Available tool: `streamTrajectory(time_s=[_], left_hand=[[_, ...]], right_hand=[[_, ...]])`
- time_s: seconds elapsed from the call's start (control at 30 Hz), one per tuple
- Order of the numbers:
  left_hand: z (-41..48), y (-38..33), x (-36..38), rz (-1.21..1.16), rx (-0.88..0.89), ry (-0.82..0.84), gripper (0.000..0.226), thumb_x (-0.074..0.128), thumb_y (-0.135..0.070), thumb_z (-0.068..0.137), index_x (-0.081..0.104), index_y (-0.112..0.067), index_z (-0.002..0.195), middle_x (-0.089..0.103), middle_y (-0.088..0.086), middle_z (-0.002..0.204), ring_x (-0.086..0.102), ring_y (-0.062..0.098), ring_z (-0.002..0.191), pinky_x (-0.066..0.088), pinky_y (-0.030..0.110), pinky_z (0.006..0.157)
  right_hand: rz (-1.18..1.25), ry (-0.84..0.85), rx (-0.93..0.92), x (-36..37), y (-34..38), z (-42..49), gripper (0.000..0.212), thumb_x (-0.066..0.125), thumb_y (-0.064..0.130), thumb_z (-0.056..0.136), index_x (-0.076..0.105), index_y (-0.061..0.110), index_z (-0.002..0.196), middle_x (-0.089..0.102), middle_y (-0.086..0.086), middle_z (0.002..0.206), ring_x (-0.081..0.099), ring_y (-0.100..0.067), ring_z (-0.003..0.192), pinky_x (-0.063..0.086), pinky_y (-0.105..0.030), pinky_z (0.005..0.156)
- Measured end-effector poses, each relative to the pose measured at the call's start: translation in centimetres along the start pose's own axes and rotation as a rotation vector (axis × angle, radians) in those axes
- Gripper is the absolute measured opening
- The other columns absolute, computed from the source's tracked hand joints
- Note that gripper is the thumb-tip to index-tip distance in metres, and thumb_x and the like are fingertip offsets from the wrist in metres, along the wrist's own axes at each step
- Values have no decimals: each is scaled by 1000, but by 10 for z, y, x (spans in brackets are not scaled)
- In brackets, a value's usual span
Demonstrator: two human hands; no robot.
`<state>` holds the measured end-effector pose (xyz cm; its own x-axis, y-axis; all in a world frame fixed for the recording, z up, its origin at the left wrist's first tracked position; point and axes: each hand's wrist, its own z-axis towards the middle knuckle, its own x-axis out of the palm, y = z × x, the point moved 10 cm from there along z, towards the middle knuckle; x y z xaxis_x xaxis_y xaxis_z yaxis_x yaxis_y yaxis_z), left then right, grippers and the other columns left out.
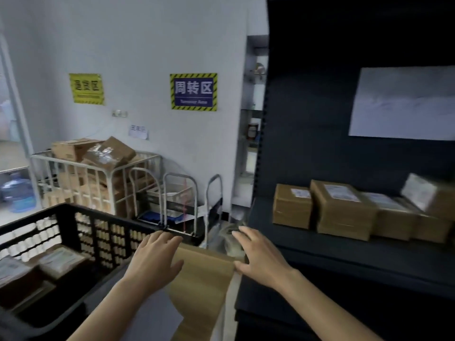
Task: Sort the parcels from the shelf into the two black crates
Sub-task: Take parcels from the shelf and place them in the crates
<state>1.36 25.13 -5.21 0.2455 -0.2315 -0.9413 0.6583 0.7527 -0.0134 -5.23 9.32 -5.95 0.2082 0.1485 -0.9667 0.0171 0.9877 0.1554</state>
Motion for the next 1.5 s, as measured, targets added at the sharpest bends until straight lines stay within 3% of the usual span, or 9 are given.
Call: streamTrajectory(time_s=[0.07, 0.13, 0.3, 0.43, 0.57, 0.73, 1.07, 1.5], left_hand=[[14, -30, 3, 36, 91, -59, 54, 87, -41, 52, 71, -18, 98, 70, 0, 90, 69, 26, 88, 55, 38, 77], [29, -60, 4, 44, 131, -102, 53, 89, -41, 43, 72, -19, 89, 69, -2, 79, 69, 24, 77, 57, 36, 68], [59, -143, 11, -37, 196, -64, 43, 77, -39, 62, 69, -19, 99, 68, -1, 89, 64, 26, 92, 52, 37, 81], [76, -203, 12, -50, 228, -62, 47, 69, -40, 64, 69, -16, 104, 69, 2, 92, 65, 28, 95, 52, 38, 83], [97, -257, 13, -63, 242, -46, 47, 54, -43, 85, 51, -21, 126, 56, -1, 120, 45, 23, 124, 33, 33, 104], [122, -295, 25, -28, 212, -32, 50, 45, -47, 90, 40, -25, 135, 46, -7, 133, 34, 17, 130, 24, 27, 110], [151, -305, 33, -37, 158, -23, 54, 45, -44, 91, 34, -27, 141, 44, -5, 136, 33, 17, 131, 24, 28, 110], [203, -224, 50, -163, 4, -46, 62, 52, -43, 89, 31, -20, 142, 42, -3, 141, 32, 18, 133, 31, 29, 106]], right_hand=[[3, -12, 65, -14, -31, -19, 68, 53, 34, 92, 19, 19, 149, 14, 0, 156, 12, -17, 144, 18, -31, 116], [2, -17, 137, -28, -63, -41, 67, 51, 34, 93, 17, 20, 149, 11, 1, 157, 10, -16, 144, 19, -32, 115], [1, -66, 261, -60, -138, -91, 66, 51, 34, 93, 17, 21, 149, 11, 4, 156, 13, -15, 143, 21, -29, 113], [8, -90, 324, -79, -196, -120, 66, 52, 35, 93, 18, 22, 148, 11, 5, 156, 14, -13, 143, 24, -28, 112], [15, -101, 356, -97, -248, -136, 68, 52, 35, 92, 17, 23, 149, 10, 5, 157, 13, -13, 144, 25, -30, 113], [5, -101, 347, -109, -296, -145, 67, 51, 36, 92, 17, 23, 149, 10, 6, 157, 14, -13, 143, 25, -29, 113], [27, -84, 301, -107, -331, -129, 66, 51, 37, 93, 18, 23, 149, 12, 6, 156, 17, -11, 142, 25, -26, 112], [90, -159, 177, -93, -287, -44, 60, 48, 35, 94, 24, 23, 147, 22, 10, 150, 25, -8, 137, 31, -25, 110]])
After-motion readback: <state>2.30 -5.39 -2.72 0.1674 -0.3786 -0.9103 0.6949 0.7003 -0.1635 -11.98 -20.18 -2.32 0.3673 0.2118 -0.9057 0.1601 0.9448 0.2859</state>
